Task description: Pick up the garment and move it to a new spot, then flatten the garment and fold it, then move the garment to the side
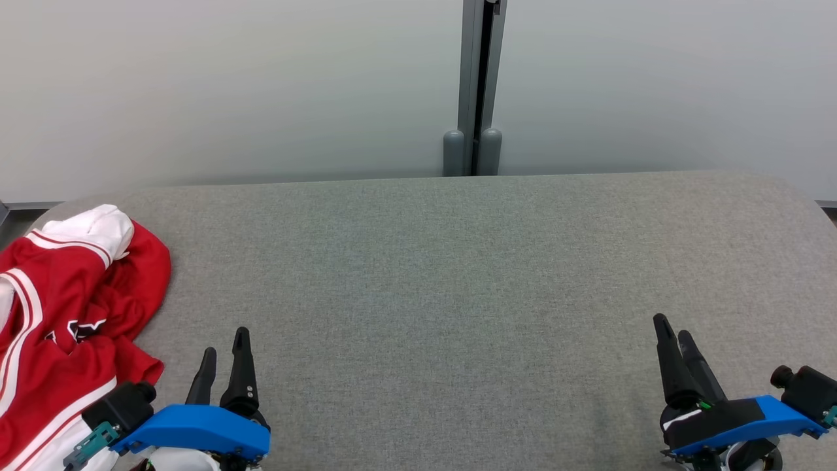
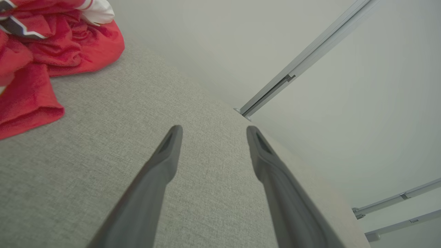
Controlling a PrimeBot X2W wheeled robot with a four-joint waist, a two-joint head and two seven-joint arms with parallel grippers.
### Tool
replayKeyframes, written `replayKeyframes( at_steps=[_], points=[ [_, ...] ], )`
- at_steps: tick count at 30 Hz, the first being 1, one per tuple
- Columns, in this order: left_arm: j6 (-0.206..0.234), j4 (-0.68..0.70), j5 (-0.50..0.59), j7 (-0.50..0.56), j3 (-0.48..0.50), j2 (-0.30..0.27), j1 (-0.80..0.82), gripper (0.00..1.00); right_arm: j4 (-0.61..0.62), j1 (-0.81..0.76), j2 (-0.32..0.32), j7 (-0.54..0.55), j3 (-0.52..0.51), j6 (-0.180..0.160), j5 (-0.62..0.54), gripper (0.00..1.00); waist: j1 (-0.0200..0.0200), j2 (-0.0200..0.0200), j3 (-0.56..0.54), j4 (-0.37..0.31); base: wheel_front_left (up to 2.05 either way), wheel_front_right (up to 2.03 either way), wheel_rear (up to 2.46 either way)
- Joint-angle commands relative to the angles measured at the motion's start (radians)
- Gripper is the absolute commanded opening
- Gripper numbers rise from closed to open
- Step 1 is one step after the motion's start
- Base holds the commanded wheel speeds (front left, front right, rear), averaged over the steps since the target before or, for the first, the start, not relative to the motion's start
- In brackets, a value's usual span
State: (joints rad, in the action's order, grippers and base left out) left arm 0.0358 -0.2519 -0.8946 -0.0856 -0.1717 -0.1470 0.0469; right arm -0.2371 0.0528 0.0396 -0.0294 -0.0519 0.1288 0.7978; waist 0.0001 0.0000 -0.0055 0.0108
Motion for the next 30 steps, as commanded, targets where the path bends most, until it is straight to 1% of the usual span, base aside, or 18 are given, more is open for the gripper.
replayKeyframes(
  at_steps=[1,9,30],
  points=[
    [0.008,0.013,0.027,-0.010,-0.006,-0.011,0.024,1.00,0.017,0.000,0.008,-0.011,0.002,0.002,-0.030,1.00,-0.0001,0.0000,-0.001,0.000,0.00,0.00,0.00],
    [0.036,0.017,0.113,-0.027,-0.044,-0.027,0.019,1.00,0.018,-0.005,0.009,-0.024,0.009,0.002,-0.128,1.00,-0.0001,0.0000,-0.003,0.001,0.00,0.00,0.00],
    [0.092,0.030,0.263,-0.051,-0.107,-0.066,0.013,1.00,-0.003,-0.006,0.011,-0.057,0.010,0.002,-0.297,1.00,-0.0001,0.0000,-0.006,0.006,0.00,0.00,0.00]
  ],
)
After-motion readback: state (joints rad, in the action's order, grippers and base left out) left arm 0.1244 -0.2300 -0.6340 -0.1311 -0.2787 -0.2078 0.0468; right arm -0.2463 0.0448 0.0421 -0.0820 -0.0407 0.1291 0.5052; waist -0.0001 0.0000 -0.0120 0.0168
